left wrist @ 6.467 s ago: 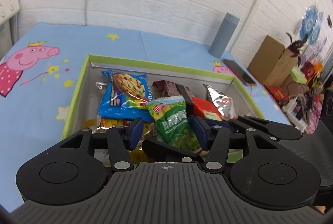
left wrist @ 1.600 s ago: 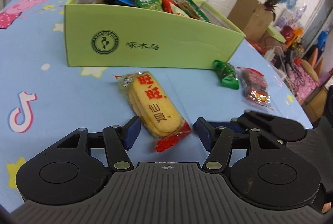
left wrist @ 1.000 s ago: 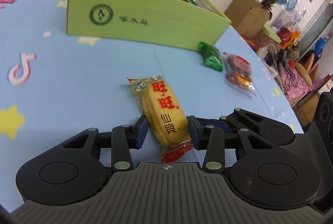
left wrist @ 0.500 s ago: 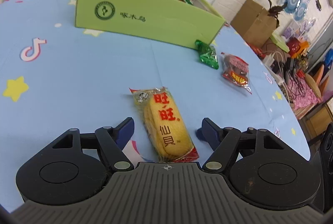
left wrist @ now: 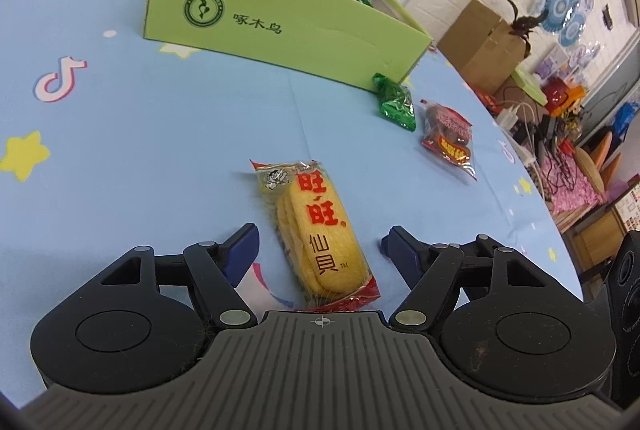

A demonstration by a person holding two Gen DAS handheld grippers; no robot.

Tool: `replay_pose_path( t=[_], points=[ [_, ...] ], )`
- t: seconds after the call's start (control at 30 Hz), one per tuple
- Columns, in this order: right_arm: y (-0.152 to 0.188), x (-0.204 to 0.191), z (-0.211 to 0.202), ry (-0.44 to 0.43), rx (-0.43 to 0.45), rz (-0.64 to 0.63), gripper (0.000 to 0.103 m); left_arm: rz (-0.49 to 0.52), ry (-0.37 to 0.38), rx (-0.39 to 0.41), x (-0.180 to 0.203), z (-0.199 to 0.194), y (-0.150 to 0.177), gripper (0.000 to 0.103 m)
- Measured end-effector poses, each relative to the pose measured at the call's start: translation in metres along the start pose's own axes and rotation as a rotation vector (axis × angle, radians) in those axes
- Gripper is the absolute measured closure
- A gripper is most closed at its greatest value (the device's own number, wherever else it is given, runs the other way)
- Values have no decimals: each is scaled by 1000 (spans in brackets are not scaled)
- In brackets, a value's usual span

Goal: Organize snacks
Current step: 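Close the left gripper on the Wangwang bag and lift it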

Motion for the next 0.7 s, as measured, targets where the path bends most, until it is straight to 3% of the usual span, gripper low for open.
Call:
replay_pose_path(
  t=[0.13, 0.27, 0.3, 0.33, 0.4, 0.47, 0.57, 0.7],
  points=[
    [-5, -1, -11, -1, 52, -8, 2, 1, 25, 21, -2, -4, -2, 39],
    [-3, 1, 2, -5, 21, -2, 6, 27, 9, 16, -1, 3, 0, 47],
    [-2, 1, 5, -13, 15, 5, 9, 34, 23, 6, 1, 4, 1, 67],
    [-1, 0, 4, -10, 35, -9, 20, 38, 46, -12, 2, 7, 3, 79],
    [-3, -5, 3, -2, 39, -31, 26, 39, 38, -6, 3, 6, 4, 85],
    [-4, 0, 0, -27, 46, 19, 26, 25, 29, 13, 3, 1, 1, 93],
    [-13, 1, -5, -23, 72, 31, 25, -11, 57, 47, 7, -9, -16, 95],
    [-47, 3, -9, 10, 142, -10, 24, 28, 43, 125, 17, -19, -56, 93]
  ],
)
Point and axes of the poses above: each gripper's, at about its wrist camera, not at the fingertips, and z roughly the way its jaws point, x to its right, y to its underside, the point moved 6 cm from there along z, roughly the way its jaws point, and after that the axes turned 1 degree about -x, right-handed, at the moved point
